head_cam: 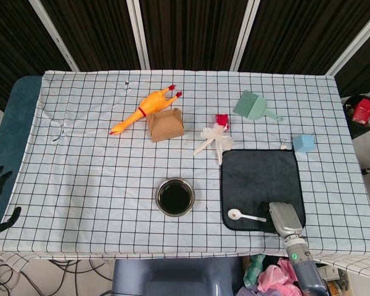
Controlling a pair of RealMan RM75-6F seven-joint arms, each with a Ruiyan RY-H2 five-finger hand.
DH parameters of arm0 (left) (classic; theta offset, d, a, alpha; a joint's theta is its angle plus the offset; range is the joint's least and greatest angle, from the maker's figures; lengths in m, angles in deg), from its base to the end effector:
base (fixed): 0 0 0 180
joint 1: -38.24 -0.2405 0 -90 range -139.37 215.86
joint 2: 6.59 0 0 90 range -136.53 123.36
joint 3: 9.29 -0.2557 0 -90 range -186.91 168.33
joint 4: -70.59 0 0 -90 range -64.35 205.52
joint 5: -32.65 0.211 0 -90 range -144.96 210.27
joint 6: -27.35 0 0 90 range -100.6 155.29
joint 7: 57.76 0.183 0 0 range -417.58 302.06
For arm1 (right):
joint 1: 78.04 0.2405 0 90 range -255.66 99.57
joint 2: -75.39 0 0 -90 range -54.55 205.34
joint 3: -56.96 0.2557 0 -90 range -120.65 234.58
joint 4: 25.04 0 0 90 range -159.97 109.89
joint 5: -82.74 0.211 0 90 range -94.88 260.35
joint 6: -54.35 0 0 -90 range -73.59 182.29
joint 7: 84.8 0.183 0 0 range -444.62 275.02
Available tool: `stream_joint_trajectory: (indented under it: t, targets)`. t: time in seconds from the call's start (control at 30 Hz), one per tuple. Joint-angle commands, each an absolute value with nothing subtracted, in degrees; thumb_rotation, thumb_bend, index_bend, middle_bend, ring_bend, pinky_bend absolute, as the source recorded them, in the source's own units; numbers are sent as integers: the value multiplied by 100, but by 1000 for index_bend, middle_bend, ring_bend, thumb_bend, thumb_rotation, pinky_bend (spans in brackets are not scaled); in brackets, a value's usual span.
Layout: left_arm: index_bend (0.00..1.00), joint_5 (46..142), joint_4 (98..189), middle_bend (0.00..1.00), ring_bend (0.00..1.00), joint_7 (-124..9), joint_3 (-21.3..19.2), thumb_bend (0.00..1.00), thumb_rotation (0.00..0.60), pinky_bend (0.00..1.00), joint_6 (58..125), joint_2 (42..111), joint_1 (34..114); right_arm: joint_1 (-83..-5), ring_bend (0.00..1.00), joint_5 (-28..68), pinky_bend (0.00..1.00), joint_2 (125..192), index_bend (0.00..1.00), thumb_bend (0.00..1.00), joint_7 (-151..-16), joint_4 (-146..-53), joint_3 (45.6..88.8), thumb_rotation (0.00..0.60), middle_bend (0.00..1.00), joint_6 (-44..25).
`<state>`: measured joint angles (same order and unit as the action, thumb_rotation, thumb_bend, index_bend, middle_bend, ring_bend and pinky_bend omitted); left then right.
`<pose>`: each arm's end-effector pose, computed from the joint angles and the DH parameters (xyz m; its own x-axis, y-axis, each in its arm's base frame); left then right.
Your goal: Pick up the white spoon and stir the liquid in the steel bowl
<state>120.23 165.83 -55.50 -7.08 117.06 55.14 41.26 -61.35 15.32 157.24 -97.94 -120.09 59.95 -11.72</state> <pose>-0.3013 0.2070 0.1759 0.4245 -0.0542 0.9038 0.9049 -0.0077 -0.4255 -0.2689 -0.2574 0.0038 0.2211 -0.3564 0.9078 -0.9699 0.0171 0.2429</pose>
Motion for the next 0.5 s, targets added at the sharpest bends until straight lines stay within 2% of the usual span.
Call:
stream_joint_trajectory:
  t: [0.03,0.37,0.5]
  targets:
    - [98,12023,16582,14,0,-5559,-704,316,600,0,11716,5510,4121,-6126,1000,1472,1000,15653,615,418,-9779,-12037,6007,600,849,-1189]
    - [98,12069,16531,14,0,-5643,-672,321,600,0,11815,5501,4094,-5871,1000,983,1000,14917,615,442,-9997,-12332,6220,600,852,-1234]
    - [98,12093,16505,14,0,-5689,-662,321,600,0,11854,5513,4083,-5570,1000,785,1000,14466,619,450,-10542,-12482,6483,600,852,-1230]
